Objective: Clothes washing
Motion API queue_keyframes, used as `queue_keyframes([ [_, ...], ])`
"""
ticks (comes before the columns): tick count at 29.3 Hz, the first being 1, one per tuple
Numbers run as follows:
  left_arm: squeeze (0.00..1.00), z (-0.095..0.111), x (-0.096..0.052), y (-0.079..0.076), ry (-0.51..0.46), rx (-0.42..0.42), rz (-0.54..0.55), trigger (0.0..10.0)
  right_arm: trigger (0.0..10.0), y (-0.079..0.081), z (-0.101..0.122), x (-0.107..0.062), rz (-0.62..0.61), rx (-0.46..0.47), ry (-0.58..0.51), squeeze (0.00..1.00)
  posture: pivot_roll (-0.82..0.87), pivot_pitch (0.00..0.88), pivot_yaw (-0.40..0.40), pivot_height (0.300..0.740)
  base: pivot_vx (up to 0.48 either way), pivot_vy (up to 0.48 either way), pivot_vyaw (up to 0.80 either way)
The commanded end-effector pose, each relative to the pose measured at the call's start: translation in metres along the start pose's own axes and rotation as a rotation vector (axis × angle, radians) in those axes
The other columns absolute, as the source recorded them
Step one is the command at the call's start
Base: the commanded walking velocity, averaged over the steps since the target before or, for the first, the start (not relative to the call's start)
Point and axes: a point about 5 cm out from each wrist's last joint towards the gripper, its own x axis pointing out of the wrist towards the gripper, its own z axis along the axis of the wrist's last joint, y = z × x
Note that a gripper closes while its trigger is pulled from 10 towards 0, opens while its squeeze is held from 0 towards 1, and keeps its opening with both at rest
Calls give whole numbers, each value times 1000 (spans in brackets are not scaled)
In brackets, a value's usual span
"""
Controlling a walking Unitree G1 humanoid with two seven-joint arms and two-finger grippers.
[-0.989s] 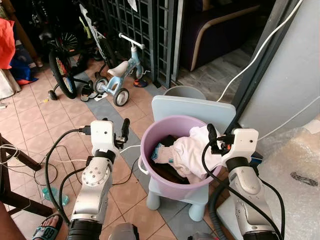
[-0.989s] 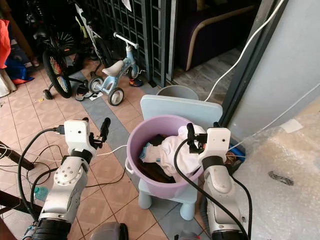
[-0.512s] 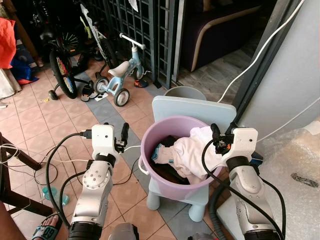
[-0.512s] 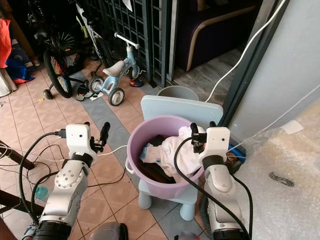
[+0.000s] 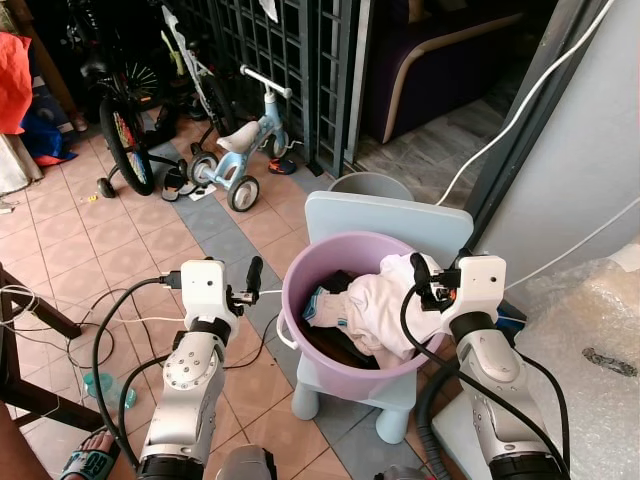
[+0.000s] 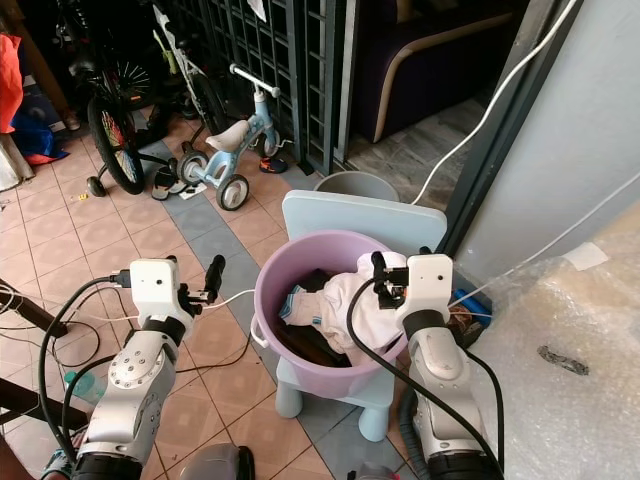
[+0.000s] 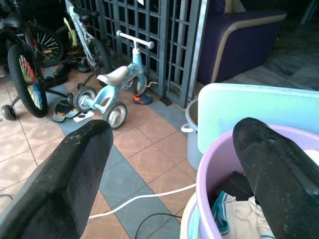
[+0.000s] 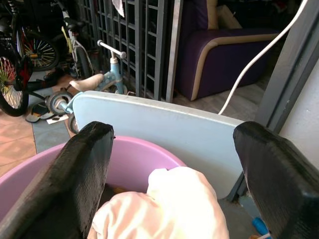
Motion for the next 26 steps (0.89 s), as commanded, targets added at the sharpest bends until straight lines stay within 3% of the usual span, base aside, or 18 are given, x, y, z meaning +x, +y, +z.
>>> queue_keyframes([
  [1,1000,3,0,1,-8,3,-6,10000,10000,-2,0,2,-3,0,5,1000,-12,0,31,740,0,0,0],
  [12,1000,2,1,1,2,7,-2,10000,10000,-1,-4,-1,1,0,20,1000,-14,0,32,740,0,0,0],
  [17,1000,-3,-4,3,58,60,36,10000,10000,0,-18,1,6,-33,122,1000,19,0,22,740,0,0,0],
  [18,0,-4,-7,3,65,64,36,10000,10000,2,-22,2,25,-51,153,776,28,0,19,740,0,0,0],
  [19,0,-4,-9,4,70,65,36,10000,10000,4,-26,4,40,-65,176,627,28,0,19,740,0,0,0],
  [21,0,-4,-22,7,81,66,50,10000,10000,13,-32,11,107,-103,239,0,65,37,5,740,0,0,0],
  [23,0,-4,-24,8,87,66,57,10000,10000,17,-35,14,133,-118,261,0,65,37,5,740,0,0,0],
  [26,0,1,-42,14,104,75,90,10000,10000,30,-42,24,243,-205,335,0,133,116,-19,740,0,0,0],
])
